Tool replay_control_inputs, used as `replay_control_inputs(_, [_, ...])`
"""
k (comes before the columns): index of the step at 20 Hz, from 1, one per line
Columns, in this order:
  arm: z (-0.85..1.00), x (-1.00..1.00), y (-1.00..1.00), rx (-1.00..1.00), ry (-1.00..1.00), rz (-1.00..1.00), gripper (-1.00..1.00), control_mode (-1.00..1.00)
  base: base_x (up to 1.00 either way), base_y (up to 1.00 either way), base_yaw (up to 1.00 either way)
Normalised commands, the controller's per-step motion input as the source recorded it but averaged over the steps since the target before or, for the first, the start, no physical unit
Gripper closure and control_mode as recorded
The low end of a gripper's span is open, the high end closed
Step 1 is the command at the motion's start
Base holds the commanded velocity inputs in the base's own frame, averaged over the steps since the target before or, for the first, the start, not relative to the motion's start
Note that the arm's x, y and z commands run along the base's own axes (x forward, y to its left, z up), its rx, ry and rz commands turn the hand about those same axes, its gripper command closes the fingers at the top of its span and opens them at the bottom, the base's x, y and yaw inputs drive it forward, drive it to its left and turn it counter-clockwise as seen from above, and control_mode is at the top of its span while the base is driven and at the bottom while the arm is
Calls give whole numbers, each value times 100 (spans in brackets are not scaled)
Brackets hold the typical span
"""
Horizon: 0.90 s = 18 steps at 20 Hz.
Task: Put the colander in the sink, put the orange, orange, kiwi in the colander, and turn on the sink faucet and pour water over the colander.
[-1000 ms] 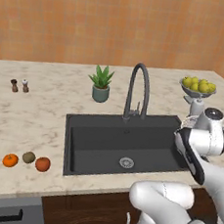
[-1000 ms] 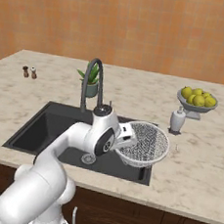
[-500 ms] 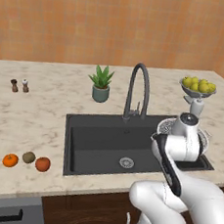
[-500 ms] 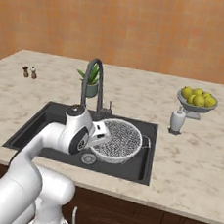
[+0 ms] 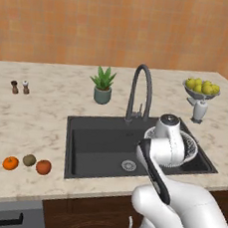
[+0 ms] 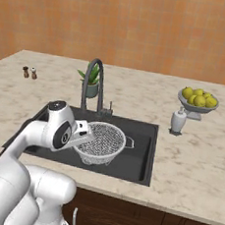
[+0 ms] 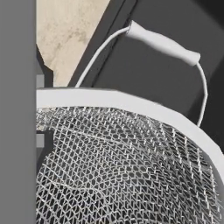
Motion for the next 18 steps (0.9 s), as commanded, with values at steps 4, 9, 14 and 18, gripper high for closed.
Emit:
replay_control_inputs(4, [-15, 0, 31, 0, 5, 2, 100, -100, 0, 0, 0])
replay_control_inputs(9, [-10, 0, 33, 0, 6, 2, 100, -100, 0, 0, 0])
replay_control_inputs(14, [-3, 0, 23, 0, 5, 2, 100, -100, 0, 0, 0])
replay_control_inputs(18, [-6, 9, 34, 0, 3, 0, 100, -100, 0, 0, 0])
